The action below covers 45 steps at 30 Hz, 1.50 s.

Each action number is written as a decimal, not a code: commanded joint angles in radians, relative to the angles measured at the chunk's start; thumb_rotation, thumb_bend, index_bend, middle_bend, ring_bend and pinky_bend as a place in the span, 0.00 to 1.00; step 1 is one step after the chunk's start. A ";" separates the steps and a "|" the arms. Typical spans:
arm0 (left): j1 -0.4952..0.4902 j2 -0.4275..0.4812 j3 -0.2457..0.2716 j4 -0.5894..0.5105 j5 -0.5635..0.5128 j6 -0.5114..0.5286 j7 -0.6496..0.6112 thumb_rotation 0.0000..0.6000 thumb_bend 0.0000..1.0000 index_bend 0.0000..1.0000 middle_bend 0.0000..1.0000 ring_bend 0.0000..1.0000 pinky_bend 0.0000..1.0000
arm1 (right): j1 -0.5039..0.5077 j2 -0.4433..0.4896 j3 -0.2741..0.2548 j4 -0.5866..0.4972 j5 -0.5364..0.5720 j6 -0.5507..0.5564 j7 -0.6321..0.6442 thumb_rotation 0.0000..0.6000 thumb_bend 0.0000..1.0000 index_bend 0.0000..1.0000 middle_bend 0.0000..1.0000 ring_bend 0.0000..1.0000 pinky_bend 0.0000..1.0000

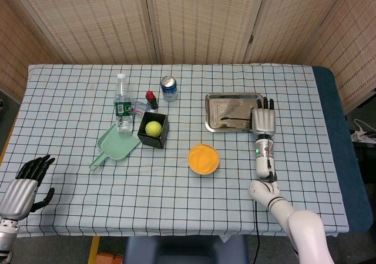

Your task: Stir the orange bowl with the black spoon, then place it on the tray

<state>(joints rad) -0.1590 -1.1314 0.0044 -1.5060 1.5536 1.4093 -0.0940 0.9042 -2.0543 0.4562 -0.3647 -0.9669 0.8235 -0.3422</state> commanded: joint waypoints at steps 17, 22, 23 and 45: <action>0.004 0.006 0.003 -0.006 0.009 0.012 -0.004 1.00 0.45 0.00 0.00 0.00 0.08 | -0.084 0.111 -0.036 -0.195 -0.076 0.102 0.092 1.00 0.48 0.00 0.00 0.00 0.02; 0.009 0.005 -0.003 -0.004 0.000 0.022 0.001 1.00 0.45 0.00 0.00 0.00 0.08 | -0.276 0.318 -0.161 -0.649 -0.212 0.327 0.097 1.00 0.41 0.00 0.00 0.00 0.00; 0.010 0.005 -0.005 -0.004 -0.002 0.023 0.002 1.00 0.45 0.00 0.00 0.00 0.08 | -0.330 0.389 -0.201 -0.793 -0.244 0.374 0.086 1.00 0.40 0.00 0.00 0.00 0.00; 0.042 -0.028 -0.004 -0.028 0.028 0.099 0.157 1.00 0.45 0.00 0.00 0.00 0.08 | -0.788 0.705 -0.536 -1.244 -0.544 0.823 -0.032 1.00 0.38 0.00 0.00 0.00 0.00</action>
<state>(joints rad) -0.1181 -1.1589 -0.0014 -1.5332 1.5803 1.5068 0.0624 0.1327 -1.3587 -0.0887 -1.5978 -1.4903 1.6182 -0.3921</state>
